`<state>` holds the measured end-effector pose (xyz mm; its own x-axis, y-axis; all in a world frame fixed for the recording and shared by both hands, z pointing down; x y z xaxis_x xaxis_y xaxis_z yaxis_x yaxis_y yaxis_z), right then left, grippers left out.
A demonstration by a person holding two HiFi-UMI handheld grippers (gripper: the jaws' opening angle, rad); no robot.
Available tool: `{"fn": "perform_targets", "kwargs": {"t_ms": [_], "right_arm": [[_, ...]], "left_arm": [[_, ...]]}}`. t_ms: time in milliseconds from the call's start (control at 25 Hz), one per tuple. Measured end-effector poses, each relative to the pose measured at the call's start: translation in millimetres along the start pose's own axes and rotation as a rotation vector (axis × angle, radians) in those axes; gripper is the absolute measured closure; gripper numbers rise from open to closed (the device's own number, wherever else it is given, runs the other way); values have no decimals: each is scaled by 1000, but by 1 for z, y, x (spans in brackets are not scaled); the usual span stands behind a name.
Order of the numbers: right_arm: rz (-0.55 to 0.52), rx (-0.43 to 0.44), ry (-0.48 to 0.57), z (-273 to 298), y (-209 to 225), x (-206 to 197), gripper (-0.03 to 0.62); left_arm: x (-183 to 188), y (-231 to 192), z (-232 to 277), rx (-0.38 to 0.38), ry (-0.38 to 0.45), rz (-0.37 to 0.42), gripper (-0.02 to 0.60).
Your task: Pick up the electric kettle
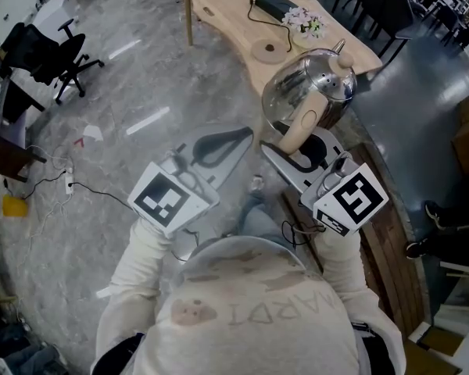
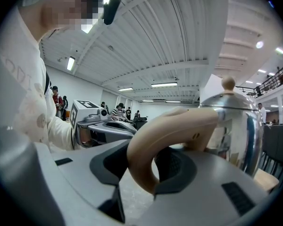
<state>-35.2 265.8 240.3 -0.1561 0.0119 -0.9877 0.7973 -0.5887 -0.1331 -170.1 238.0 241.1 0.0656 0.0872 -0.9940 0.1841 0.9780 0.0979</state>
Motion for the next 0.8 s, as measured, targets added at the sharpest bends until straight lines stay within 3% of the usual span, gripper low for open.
{"fn": "perform_targets", "kwargs": {"t_ms": [800], "right_arm": [[0,0,-7,0,0,0,447]], "left_arm": [[0,-2,-2,5,-4,-11,568]]}}
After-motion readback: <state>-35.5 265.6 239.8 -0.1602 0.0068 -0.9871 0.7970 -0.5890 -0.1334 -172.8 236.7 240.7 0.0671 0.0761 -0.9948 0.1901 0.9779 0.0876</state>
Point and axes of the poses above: the fingertips, and each gripper's own axes: z forward along the fingers, y to its right, x out of its top, the point moved 7 cm from there along -z, backward along the fingers, and after that the axes turned 9 degrees about -x, right-handed, at the moved point
